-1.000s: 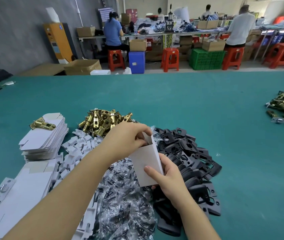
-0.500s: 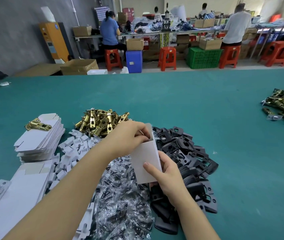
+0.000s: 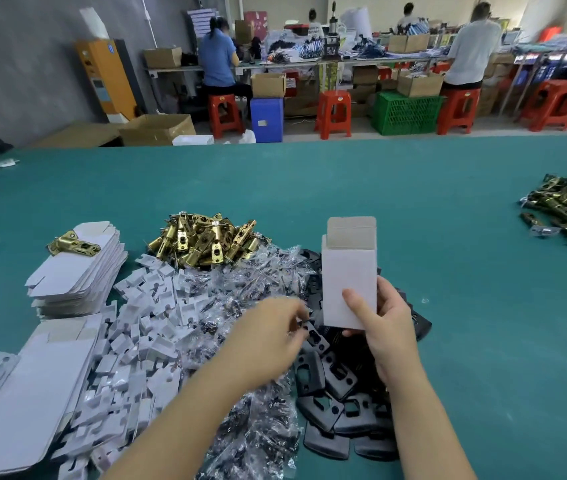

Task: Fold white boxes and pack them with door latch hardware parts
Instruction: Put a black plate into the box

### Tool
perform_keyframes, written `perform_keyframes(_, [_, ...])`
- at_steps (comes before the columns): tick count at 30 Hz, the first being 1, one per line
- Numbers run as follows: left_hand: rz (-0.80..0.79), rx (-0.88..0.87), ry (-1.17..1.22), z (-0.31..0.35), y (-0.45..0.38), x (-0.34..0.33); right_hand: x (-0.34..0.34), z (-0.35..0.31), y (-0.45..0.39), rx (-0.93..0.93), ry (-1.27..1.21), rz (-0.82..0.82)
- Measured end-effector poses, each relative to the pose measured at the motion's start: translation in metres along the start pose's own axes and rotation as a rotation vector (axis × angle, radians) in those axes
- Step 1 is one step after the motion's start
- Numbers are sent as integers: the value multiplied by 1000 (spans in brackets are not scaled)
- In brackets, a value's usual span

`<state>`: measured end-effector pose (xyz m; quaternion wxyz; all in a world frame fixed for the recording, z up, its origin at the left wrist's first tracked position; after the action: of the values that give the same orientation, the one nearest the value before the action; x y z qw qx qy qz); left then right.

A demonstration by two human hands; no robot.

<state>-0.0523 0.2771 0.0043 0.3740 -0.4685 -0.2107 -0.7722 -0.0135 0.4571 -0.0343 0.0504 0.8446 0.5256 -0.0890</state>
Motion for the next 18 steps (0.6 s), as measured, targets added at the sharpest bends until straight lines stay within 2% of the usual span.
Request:
perform_keyframes(3, [-116, -92, -345, 9, 5, -33, 3, 2, -2, 7, -11, 22])
perform_keyframes(8, [-168, -55, -479, 1, 5, -50, -4, 4, -1, 12, 20, -14])
perform_keyframes(14, [-179, -35, -300, 1, 3, -39, -8, 4, 1, 20, 23, -25])
perform_keyframes(18, [-216, -16, -10, 8, 11, -13, -13, 6, 2, 13, 27, -40])
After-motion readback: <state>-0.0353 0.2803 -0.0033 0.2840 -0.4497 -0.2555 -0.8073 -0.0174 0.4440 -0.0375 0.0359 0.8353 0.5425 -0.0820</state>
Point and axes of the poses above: each hand's wrist, its own y-axis away from the middle knuckle, its own x-axis out of the back of the hand, z = x × y, the point moved 6 cm from there along -y, towards the middle knuckle, and after that the axes turned 3 degrees about -x, right-handed, at the moved point
